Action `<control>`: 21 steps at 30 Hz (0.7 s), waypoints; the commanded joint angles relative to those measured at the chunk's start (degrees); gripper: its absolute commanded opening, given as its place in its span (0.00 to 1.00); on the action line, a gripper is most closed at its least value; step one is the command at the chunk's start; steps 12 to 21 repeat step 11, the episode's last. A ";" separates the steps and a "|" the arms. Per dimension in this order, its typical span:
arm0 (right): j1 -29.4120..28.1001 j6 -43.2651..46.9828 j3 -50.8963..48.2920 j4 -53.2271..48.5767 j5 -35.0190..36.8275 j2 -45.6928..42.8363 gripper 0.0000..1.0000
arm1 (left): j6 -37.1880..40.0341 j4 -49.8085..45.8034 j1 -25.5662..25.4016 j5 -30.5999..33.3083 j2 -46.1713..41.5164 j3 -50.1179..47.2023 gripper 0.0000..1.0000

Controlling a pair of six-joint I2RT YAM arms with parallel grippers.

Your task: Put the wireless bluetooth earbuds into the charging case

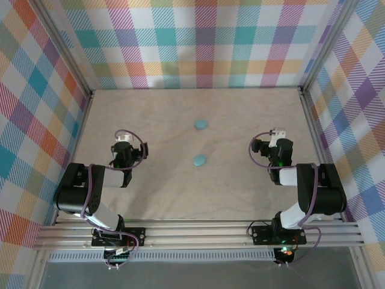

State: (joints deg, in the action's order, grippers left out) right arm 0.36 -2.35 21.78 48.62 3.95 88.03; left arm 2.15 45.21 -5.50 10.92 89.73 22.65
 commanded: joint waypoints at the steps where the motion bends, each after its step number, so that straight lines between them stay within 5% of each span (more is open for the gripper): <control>1: -0.45 -0.20 0.49 1.21 -1.06 -0.23 1.00 | -0.85 1.64 0.36 -0.83 -0.13 1.08 1.00; 21: -0.45 0.33 0.81 0.63 -2.11 -0.24 1.00 | -0.87 1.66 0.40 -0.82 -0.14 1.08 1.00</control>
